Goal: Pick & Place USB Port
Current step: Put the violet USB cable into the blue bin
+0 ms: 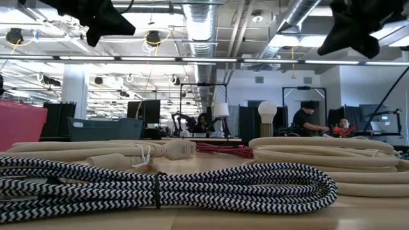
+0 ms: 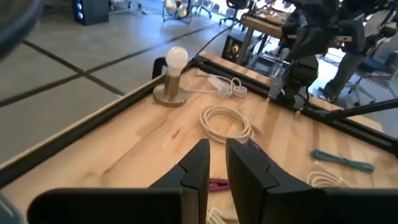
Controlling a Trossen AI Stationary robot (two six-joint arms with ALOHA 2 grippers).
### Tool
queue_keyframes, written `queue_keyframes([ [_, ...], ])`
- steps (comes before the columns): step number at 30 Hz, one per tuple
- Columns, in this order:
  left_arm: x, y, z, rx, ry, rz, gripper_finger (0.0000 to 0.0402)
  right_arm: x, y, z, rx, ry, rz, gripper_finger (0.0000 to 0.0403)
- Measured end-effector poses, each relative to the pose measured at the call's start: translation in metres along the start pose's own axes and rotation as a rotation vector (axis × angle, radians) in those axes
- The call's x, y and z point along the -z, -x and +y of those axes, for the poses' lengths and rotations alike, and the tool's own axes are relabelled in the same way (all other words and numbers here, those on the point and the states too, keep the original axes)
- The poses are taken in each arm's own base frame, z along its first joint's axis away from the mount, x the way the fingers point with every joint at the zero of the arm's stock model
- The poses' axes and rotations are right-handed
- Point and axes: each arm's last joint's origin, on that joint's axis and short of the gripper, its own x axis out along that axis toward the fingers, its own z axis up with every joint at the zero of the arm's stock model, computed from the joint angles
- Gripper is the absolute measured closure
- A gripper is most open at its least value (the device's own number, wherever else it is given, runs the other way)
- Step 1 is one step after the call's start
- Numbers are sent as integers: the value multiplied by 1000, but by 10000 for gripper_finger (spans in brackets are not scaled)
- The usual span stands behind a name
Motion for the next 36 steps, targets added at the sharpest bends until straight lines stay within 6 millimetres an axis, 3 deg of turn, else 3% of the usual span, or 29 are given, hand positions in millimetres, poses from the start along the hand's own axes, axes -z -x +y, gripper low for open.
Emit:
queue_keyframes([
  [7,-3,0,-4,120,11,-14,349,1,-11,14,-80,97,57,403],
  [15,-4,0,-5,125,14,-23,349,-7,-19,32,-167,136,-29,403],
  [22,-5,0,-5,125,16,-25,349,0,-39,38,-145,218,73,398],
  [28,-5,0,-5,125,17,-26,349,10,-57,45,-154,415,166,339],
  [36,-5,0,-5,125,19,-26,349,23,-76,58,-313,624,298,263],
])
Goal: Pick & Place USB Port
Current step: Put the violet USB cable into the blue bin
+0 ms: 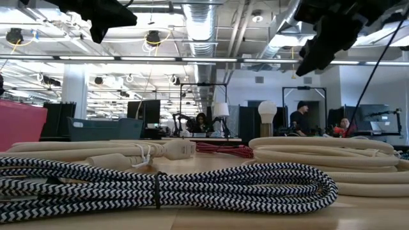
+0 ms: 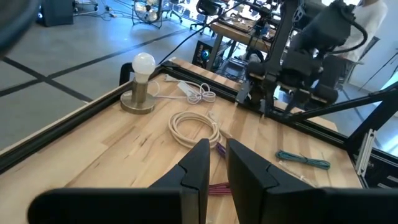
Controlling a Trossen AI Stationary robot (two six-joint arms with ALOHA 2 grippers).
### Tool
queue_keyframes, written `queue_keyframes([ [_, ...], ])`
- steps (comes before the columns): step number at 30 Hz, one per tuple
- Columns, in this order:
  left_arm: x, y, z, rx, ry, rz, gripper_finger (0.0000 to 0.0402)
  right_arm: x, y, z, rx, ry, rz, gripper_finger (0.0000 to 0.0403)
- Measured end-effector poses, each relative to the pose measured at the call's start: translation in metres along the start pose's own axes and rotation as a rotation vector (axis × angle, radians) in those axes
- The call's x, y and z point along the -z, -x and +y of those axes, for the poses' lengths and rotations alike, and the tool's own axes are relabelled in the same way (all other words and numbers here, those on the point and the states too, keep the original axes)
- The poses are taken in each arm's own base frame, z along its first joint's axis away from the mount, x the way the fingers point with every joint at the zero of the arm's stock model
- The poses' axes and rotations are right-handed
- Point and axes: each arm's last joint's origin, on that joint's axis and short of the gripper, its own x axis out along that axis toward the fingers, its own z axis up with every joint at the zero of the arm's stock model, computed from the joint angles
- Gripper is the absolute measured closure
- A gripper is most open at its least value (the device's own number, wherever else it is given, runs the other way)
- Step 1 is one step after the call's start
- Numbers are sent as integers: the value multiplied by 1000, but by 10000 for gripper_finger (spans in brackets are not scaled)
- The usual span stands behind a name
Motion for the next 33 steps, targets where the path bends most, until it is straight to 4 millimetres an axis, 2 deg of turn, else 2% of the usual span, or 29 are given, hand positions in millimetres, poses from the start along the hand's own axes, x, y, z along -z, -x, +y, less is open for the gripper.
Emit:
queue_keyframes([
  [5,0,0,0,0,5,1,349,-1,-17,3,-1,91,29,258],
  [12,0,0,0,0,-3,0,349,6,-44,4,35,101,133,254],
  [19,0,0,0,0,-5,1,349,13,-74,-5,134,79,213,216],
  [24,0,0,0,0,-6,1,349,11,-88,-9,173,84,269,186],
  [33,0,0,0,0,-5,2,349,1,-108,-12,152,286,340,168],
])
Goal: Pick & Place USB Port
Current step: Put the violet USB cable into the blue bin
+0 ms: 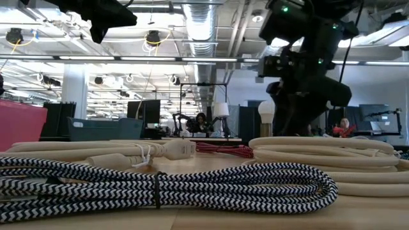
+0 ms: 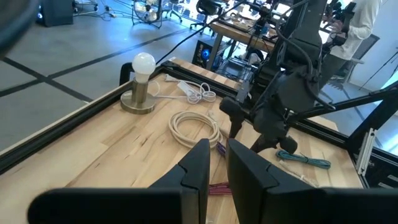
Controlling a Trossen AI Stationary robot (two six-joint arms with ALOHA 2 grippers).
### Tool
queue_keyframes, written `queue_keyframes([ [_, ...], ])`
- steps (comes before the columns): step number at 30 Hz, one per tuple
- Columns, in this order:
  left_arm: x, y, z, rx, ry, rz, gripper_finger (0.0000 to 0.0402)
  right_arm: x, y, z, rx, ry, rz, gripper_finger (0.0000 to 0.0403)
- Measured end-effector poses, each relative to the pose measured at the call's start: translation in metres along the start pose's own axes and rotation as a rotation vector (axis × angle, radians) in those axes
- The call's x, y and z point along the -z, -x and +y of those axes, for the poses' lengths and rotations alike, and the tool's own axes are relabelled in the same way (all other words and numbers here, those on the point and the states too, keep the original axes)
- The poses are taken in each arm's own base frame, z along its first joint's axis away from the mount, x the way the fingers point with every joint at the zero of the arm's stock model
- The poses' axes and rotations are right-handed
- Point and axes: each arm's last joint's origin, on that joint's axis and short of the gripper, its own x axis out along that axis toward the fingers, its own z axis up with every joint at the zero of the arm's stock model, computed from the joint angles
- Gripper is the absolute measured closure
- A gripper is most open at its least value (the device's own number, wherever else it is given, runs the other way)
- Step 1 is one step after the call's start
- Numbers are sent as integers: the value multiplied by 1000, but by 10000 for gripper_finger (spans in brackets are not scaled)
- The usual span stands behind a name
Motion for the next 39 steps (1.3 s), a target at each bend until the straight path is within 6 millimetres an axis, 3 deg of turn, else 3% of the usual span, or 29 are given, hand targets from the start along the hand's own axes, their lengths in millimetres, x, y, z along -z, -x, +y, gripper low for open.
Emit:
queue_keyframes([
  [11,0,0,0,0,2,0,349,2,-28,7,-103,141,113,177],
  [17,0,0,0,-1,2,0,349,3,-31,7,-89,147,123,197],
  [21,0,0,0,-1,2,0,349,3,-30,7,-92,131,123,246],
  [29,0,0,0,-1,2,0,349,3,-30,8,-85,114,122,386],
  [34,0,0,0,-1,2,1,349,-6,-17,2,-58,56,90,388],
  [39,0,0,0,-1,2,2,349,-16,18,-9,-50,9,-32,394],
])
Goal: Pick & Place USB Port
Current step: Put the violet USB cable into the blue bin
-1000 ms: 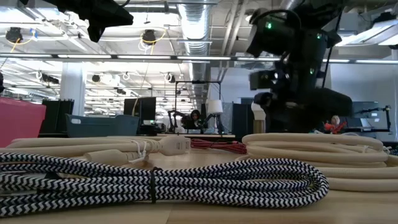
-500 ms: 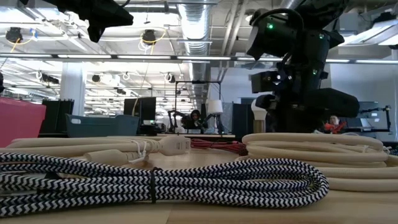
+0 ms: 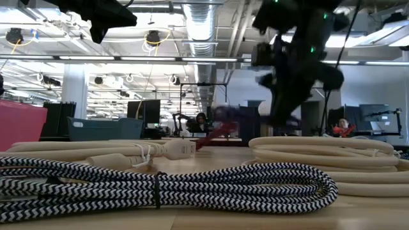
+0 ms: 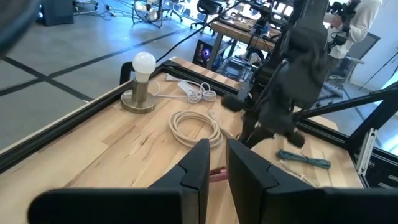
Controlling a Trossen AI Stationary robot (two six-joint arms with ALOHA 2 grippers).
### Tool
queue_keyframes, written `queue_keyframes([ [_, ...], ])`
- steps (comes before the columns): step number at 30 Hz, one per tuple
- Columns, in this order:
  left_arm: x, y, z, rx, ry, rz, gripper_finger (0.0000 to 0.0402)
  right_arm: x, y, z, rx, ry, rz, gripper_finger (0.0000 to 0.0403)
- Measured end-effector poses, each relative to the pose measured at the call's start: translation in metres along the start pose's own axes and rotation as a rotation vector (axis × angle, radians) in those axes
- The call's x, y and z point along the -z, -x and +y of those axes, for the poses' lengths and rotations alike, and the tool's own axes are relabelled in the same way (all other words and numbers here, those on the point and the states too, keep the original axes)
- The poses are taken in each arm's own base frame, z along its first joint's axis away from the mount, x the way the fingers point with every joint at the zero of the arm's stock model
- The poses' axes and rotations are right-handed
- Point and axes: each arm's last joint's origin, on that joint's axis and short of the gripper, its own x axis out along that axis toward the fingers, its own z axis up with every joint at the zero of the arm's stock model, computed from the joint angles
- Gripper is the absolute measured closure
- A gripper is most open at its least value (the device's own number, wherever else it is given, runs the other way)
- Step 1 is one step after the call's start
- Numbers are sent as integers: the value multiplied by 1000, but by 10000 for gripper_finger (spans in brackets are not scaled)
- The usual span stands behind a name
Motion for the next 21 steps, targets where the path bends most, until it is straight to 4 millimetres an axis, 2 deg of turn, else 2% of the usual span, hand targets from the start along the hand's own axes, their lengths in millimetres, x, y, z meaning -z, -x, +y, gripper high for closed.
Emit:
queue_keyframes([
  [8,0,0,0,0,12,0,349,-4,61,-17,17,-133,-180,398],
  [13,-1,0,-1,17,101,-2,349,-17,97,-26,12,-256,-330,399],
  [18,-4,0,-2,46,111,-28,343,-40,122,-32,12,-289,-478,399],
  [21,-7,-2,-4,88,114,-53,324,-55,126,-37,17,-301,-524,400],
])
